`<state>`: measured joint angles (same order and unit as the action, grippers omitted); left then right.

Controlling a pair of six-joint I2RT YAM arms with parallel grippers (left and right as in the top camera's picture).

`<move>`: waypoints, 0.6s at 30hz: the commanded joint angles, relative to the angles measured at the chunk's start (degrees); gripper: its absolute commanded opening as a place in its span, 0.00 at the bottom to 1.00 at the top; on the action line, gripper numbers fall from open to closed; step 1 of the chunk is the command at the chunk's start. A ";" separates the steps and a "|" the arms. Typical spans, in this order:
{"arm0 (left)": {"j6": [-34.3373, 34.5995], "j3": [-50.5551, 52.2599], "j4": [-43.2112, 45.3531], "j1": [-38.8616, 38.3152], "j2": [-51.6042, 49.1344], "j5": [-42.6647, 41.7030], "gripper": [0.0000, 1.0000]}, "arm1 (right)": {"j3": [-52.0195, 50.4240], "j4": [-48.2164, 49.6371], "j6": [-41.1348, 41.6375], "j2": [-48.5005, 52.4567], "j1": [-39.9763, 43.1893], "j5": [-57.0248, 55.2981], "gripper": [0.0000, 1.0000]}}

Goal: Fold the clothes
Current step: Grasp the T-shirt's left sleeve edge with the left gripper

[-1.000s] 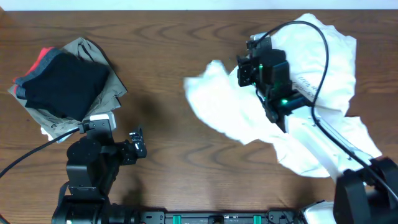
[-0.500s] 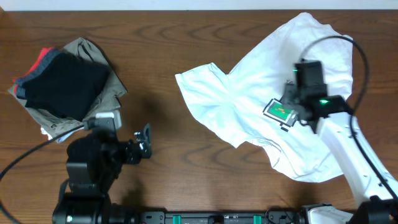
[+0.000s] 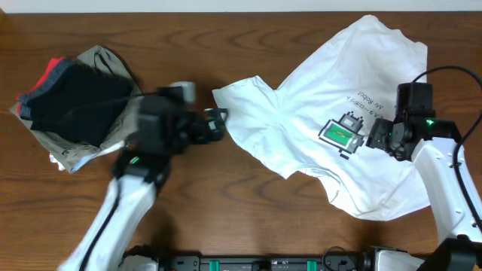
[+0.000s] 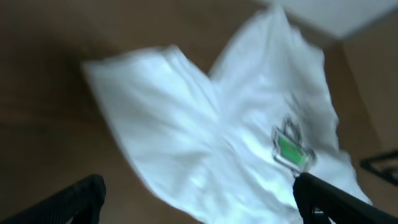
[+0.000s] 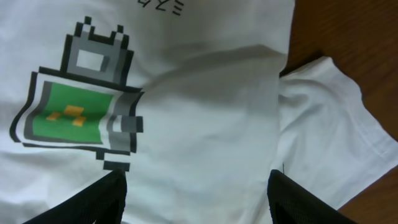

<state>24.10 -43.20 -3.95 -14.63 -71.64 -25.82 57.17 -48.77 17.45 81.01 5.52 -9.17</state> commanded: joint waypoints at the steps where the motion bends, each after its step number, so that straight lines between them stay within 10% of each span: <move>1: 7.23 -3.96 0.76 -6.51 -6.91 -2.08 0.98 | 0.31 -0.09 0.94 -0.28 0.48 0.87 0.70; 10: 27.19 -4.79 5.86 -17.40 -19.58 -2.08 0.98 | 0.31 -0.11 0.94 -0.28 0.48 0.90 0.72; 18: 29.86 -4.79 12.94 -18.34 -26.34 -2.03 0.98 | 0.31 -0.07 0.94 -0.28 0.48 1.29 0.72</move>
<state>51.42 -46.98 8.01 -32.86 -96.33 -27.75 57.17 -48.80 17.58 81.01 5.69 -8.32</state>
